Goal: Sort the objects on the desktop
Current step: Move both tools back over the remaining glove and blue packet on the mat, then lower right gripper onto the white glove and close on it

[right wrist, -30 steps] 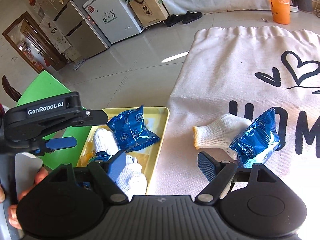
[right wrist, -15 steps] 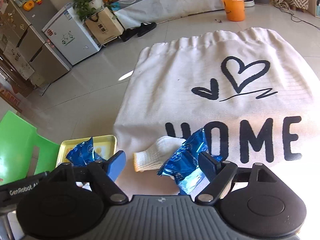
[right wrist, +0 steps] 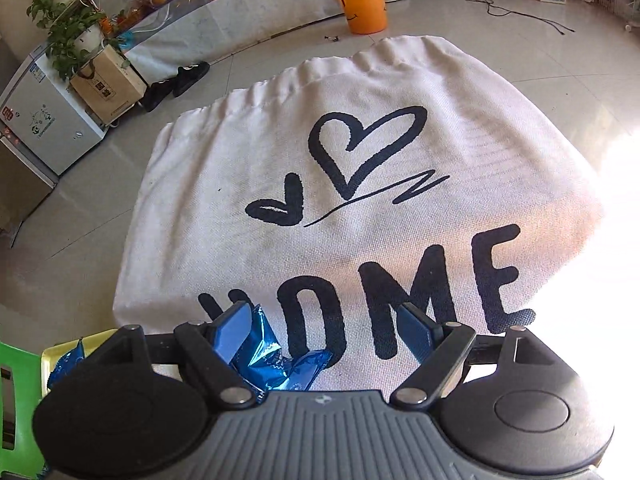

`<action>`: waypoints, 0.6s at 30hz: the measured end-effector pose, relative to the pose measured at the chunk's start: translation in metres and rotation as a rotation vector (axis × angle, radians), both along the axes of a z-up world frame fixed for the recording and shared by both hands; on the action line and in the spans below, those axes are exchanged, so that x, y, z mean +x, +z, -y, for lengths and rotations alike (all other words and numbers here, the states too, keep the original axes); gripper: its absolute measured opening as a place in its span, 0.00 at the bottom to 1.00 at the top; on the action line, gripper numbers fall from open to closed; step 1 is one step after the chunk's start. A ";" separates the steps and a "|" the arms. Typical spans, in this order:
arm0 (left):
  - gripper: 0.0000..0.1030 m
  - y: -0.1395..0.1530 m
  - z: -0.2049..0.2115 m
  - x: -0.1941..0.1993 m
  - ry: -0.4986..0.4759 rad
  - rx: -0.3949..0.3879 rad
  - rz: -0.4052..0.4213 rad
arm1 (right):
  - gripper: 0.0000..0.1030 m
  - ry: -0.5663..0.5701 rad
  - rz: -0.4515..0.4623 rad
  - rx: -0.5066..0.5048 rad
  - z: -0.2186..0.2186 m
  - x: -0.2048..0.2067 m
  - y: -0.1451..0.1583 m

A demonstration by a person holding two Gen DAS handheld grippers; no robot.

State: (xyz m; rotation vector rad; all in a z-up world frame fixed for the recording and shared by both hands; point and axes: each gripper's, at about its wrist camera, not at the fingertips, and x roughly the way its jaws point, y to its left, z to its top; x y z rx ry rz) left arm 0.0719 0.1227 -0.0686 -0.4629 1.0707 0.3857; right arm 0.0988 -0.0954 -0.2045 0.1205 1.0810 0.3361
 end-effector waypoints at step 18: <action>0.99 -0.016 0.007 0.004 -0.029 -0.027 -0.055 | 0.78 0.027 -0.085 -0.074 -0.007 0.012 -0.038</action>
